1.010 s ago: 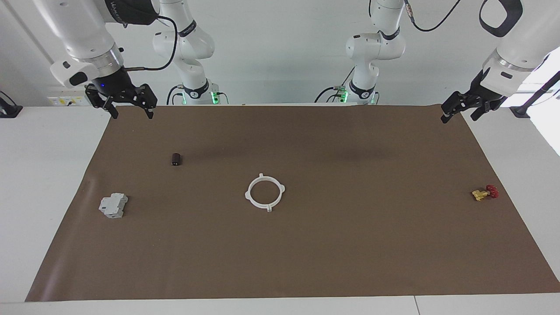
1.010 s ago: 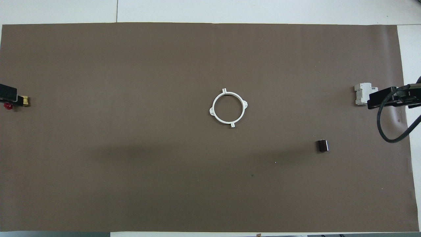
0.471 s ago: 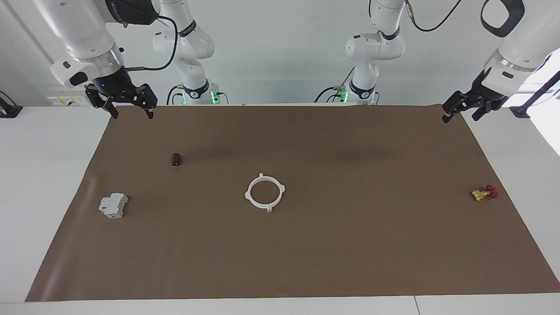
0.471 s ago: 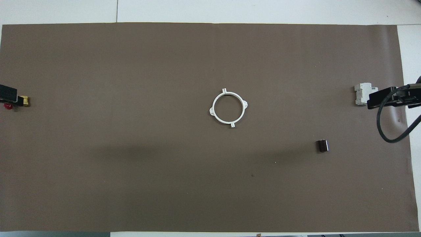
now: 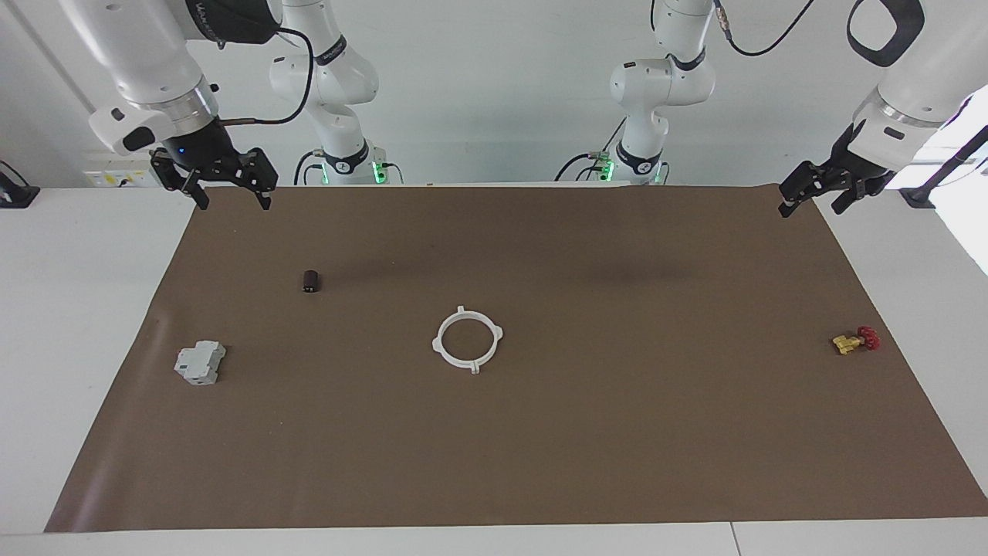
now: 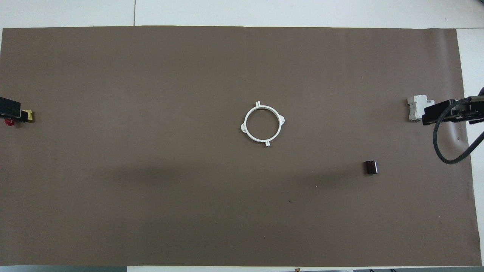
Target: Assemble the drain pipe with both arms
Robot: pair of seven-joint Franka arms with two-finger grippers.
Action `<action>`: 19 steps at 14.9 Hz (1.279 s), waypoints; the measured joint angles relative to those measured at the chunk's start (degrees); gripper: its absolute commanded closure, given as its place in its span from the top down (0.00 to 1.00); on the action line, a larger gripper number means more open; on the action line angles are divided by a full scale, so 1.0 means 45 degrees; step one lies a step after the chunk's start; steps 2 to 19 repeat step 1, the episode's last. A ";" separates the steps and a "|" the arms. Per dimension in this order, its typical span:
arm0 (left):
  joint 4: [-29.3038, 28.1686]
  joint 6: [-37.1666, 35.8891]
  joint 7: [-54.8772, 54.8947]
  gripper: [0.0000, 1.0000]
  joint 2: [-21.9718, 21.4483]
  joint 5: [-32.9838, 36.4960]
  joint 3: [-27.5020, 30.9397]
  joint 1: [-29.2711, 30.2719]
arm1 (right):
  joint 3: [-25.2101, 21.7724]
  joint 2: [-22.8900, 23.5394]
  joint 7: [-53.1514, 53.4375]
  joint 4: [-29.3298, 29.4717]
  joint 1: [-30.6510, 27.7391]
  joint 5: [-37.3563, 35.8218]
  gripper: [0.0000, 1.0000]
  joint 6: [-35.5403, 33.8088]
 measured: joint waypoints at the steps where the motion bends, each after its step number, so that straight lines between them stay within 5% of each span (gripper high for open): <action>1: 0.0000 0.0000 0.0002 1.00 0.0000 0.0000 0.0000 0.0000 | 0.0000 0.0000 0.0000 0.0000 0.0000 0.0000 1.00 0.0000; 19: 0.0000 0.0000 0.0002 1.00 0.0000 0.0000 0.0000 0.0000 | 0.0000 0.0000 0.0000 0.0000 0.0000 0.0000 1.00 0.0000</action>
